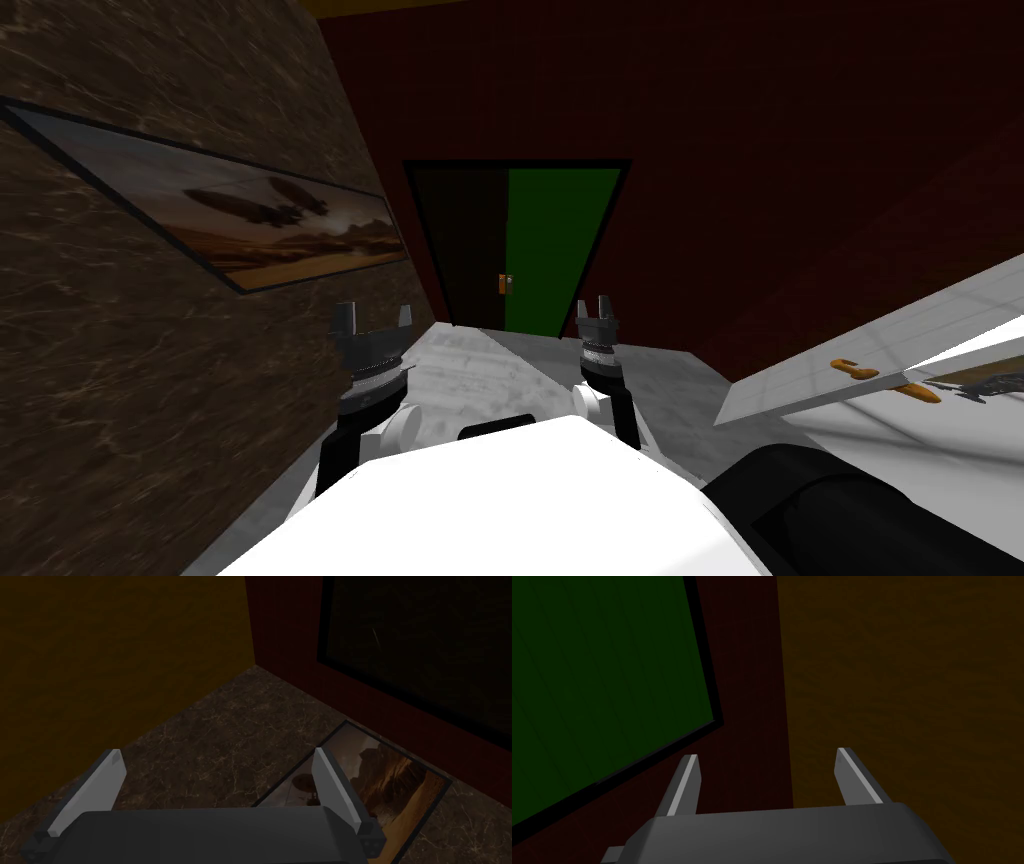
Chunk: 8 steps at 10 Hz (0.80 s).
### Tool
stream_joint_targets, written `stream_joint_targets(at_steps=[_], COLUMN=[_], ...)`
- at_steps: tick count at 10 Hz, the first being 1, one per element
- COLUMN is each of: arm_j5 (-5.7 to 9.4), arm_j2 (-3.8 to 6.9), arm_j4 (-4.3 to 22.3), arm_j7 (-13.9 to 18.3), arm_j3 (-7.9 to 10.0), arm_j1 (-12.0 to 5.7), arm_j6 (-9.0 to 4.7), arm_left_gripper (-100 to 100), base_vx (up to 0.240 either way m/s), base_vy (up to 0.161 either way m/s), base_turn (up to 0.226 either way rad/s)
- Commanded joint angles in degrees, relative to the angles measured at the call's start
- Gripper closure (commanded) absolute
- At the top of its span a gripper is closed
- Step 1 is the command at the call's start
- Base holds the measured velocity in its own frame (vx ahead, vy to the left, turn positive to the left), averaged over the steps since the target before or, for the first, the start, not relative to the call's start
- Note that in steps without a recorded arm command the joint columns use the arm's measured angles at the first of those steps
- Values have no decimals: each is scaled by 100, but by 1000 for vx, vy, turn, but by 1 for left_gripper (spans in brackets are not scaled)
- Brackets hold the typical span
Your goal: Pull the door open
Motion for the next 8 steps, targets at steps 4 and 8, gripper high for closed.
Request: stream_joint_targets(at_steps=[4, 8], arm_j5=[7, 13], arm_j2=[208, 349], arm_j4=[543, 1008], arm_j7=[20, 37], arm_j3=[-6, -12], arm_j1=[-283, -526], arm_j6=[146, 270], arm_left_gripper=[-100, -100], base_vx=[146, 114], base_vy=[-28, -27], base_turn=[-29, -25])
